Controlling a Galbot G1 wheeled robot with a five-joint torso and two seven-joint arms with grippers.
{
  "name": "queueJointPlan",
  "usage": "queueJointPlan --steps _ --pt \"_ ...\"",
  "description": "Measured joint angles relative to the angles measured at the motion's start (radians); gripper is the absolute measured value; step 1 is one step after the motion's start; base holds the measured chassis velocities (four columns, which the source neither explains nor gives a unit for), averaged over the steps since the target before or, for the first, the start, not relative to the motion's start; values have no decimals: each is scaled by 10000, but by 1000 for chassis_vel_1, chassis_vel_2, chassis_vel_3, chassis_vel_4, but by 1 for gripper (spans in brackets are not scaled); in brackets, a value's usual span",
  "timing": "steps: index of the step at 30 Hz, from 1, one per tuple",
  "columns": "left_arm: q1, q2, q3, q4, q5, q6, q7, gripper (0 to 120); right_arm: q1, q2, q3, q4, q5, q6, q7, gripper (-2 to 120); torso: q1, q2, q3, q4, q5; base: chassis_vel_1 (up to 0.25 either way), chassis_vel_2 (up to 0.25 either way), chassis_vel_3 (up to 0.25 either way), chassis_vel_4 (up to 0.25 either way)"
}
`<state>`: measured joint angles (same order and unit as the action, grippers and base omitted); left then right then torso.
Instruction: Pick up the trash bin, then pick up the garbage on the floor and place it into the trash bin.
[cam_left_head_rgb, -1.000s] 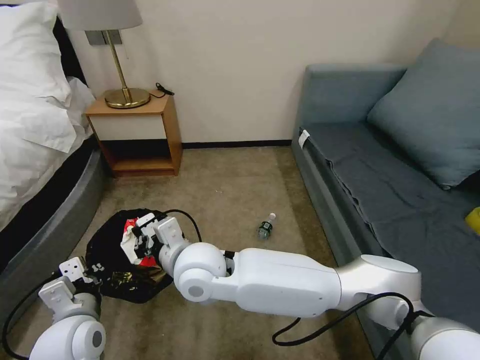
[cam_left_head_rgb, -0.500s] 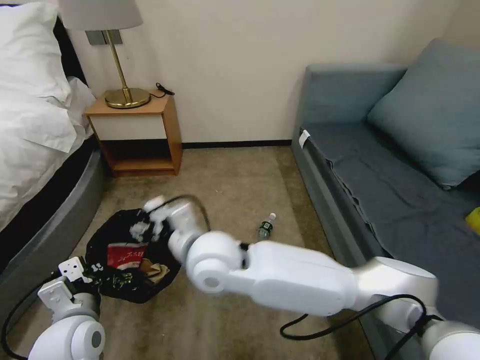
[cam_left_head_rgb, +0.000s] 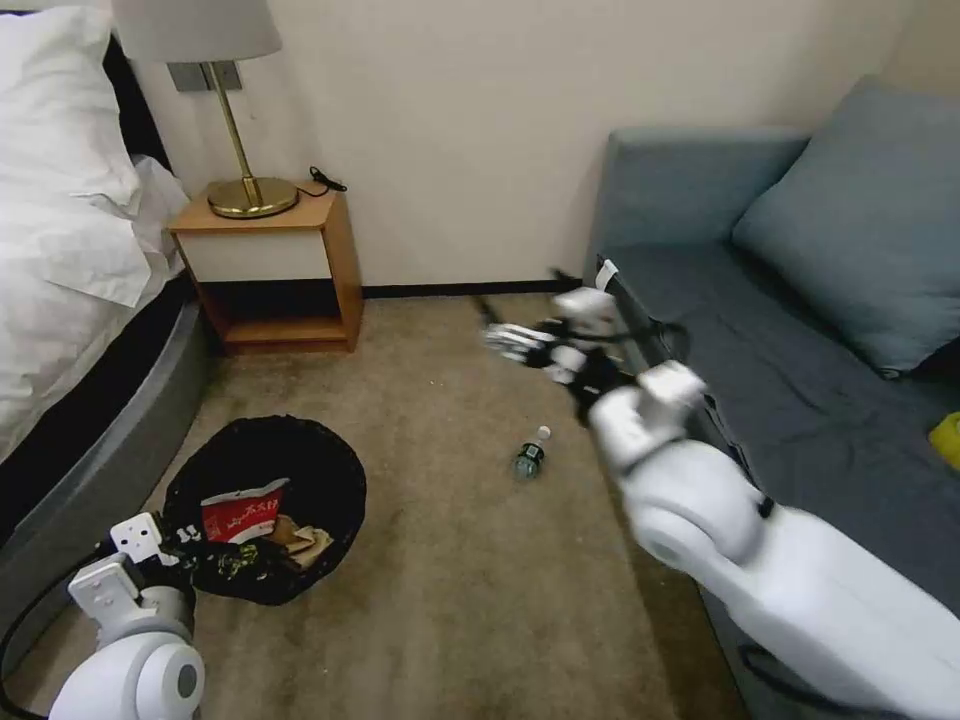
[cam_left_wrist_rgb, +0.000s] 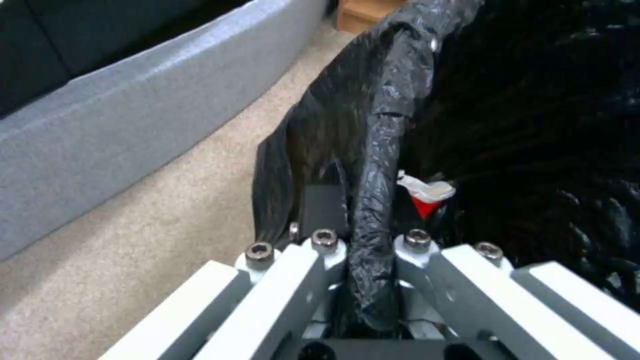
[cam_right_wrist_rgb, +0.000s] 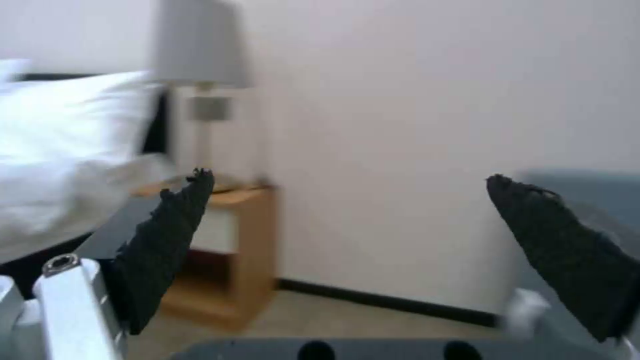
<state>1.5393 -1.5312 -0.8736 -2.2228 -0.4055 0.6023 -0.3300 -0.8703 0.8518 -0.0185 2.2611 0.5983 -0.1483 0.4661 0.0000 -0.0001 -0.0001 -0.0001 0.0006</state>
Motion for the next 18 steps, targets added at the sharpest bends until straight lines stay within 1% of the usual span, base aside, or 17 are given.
queueJointPlan --steps 2,3,4,5,7,9,10,11,13,15,18 --pt "5 9 4 -22 0 -12 3 2 -1557 289 1224 372 -825 46 -32 100 0 0 0 0 -2 0 0 0 0" --pt "7 9 5 -32 -1 -15 7 2 -2091 432 1585 481 -1154 74 -78 100 0 0 0 0 -3 0 0 0 0" --pt "16 11 5 -60 -6 -16 9 2 -3056 728 2055 651 -1798 178 -141 100 0 0 0 -2 -4 0 0 0 0" --pt "16 11 5 -60 -6 -16 9 2 -3056 728 2055 651 -1798 178 -141 100 0 0 0 -2 -4 0 0 0 0" --pt "57 34 -11 -115 -15 -28 12 2 -4593 1323 2481 868 -3009 417 -191 100 0 0 0 -1 -5 0 0 0 0" --pt "94 58 -30 -152 -34 -37 21 2 -5689 2138 2494 931 -4060 871 -370 100 0 0 -1 -1 -7 0 0 0 0" --pt "101 61 -30 -158 -40 -54 26 2 -6077 2582 2327 931 -4341 1078 -441 100 -1 1 0 0 -7 0 0 0 0" --pt "101 61 -30 -158 -40 -54 26 2 -6077 2582 2327 931 -4341 1078 -441 100 -1 1 0 0 -7 0 0 0 0" --pt "105 43 -27 -174 -44 -72 29 2 -6639 3382 2048 834 -4836 1433 -641 100 -1 1 0 0 -8 0 0 0 0" --pt "107 28 -23 -178 -46 -84 30 2 -6815 3696 1990 630 -5237 1825 -836 100 -1 0 0 0 -8 0 0 0 0" --pt "109 21 -25 -181 -53 -93 35 2 -6819 3752 2008 493 -5450 2013 -939 100 -1 1 0 2 -8 0 0 0 0"
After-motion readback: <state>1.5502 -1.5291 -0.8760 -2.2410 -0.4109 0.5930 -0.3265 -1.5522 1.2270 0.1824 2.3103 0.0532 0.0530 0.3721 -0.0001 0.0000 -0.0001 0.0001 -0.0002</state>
